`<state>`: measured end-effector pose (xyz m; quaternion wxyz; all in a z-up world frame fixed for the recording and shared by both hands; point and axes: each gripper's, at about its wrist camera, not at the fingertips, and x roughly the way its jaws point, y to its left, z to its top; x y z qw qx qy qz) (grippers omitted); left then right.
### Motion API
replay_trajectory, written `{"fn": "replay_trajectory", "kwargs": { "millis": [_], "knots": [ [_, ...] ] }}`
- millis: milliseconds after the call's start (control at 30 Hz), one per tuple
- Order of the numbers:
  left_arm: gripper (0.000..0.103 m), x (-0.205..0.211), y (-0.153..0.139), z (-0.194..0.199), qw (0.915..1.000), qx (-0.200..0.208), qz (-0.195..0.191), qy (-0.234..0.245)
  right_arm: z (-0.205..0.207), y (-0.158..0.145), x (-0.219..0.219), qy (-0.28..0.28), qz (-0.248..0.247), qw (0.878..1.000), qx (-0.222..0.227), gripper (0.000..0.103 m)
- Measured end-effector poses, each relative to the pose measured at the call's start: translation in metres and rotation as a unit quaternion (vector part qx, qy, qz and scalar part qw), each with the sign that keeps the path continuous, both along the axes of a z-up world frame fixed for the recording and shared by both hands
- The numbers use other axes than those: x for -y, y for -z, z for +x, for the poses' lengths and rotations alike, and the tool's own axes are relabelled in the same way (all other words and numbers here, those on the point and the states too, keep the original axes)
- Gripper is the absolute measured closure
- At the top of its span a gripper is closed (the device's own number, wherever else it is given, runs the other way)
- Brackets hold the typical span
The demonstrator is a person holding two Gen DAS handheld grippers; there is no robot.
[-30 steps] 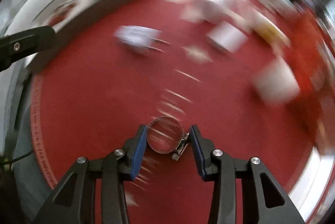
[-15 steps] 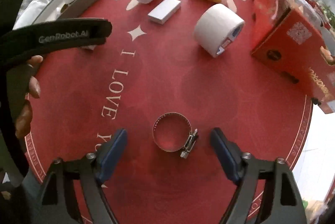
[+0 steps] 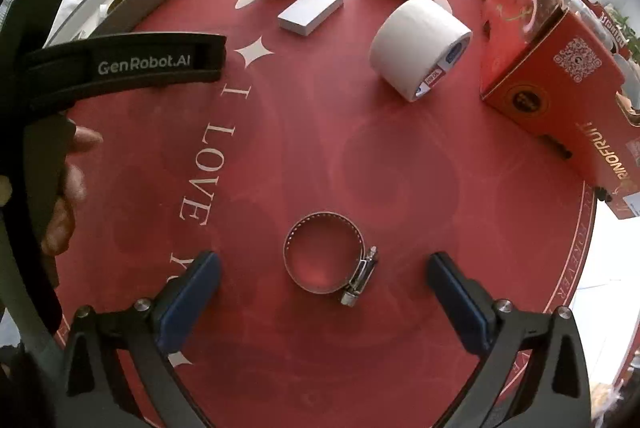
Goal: Organize rigid objects
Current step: 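Grasp the white plug with the left tool while the right tool grasps the hose clamp, then carry the white plug and hose clamp over the grey tray with both tools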
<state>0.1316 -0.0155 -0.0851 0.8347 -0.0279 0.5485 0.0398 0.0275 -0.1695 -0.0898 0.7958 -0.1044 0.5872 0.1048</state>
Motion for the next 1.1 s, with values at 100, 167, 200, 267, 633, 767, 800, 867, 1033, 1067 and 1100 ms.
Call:
{"fn": "replay_trajectory", "kwargs": {
  "millis": [100, 167, 200, 267, 633, 767, 800, 867, 1033, 1067, 1100],
  "knots": [
    [0.000, 0.000, 0.000, 0.002, 1.0000, -0.001, -0.001, -0.001, 0.001, 0.000, 0.005, 0.001, -0.002, 1.000, -0.006, 0.000],
    [0.000, 0.000, 0.000, 0.002, 1.0000, 0.001, -0.001, -0.003, 0.009, 0.002, 0.002, 0.001, -0.003, 1.000, -0.012, 0.000],
    [0.000, 0.000, 0.000, 0.002, 1.0000, 0.001, 0.000, -0.005, 0.012, 0.003, -0.003, 0.001, -0.005, 1.000, -0.014, 0.000],
    [0.000, 0.001, 0.001, 0.003, 1.0000, -0.001, 0.000, -0.009, 0.032, 0.008, -0.003, 0.001, -0.005, 1.000, -0.017, 0.000],
    [0.015, 0.005, -0.004, 0.010, 0.9995, -0.032, -0.005, 0.002, 0.037, 0.017, -0.011, 0.013, -0.012, 0.999, -0.033, 0.005],
    [0.042, 0.015, -0.010, 0.004, 0.9990, -0.030, -0.004, 0.033, 0.032, 0.009, -0.018, -0.004, -0.012, 1.000, -0.025, 0.036],
    [0.042, 0.015, -0.010, 0.003, 0.9988, -0.034, -0.004, 0.035, 0.031, 0.008, -0.019, -0.008, -0.012, 1.000, -0.024, 0.046],
    [0.042, 0.013, -0.010, -0.002, 0.9987, -0.040, -0.009, 0.031, 0.031, 0.006, -0.019, -0.011, -0.012, 1.000, -0.023, 0.060],
    [0.042, 0.002, -0.013, -0.031, 0.9975, -0.051, -0.049, 0.002, 0.028, 0.008, -0.015, -0.005, -0.001, 1.000, -0.028, 0.060],
    [0.042, 0.001, -0.013, -0.037, 0.9971, -0.053, -0.055, -0.002, 0.027, 0.008, -0.013, -0.001, 0.004, 1.000, -0.029, 0.060],
    [0.042, 0.000, -0.014, -0.045, 0.9966, -0.056, -0.060, -0.007, 0.026, 0.009, -0.011, 0.003, 0.010, 0.999, -0.031, 0.060]
  ]
}}
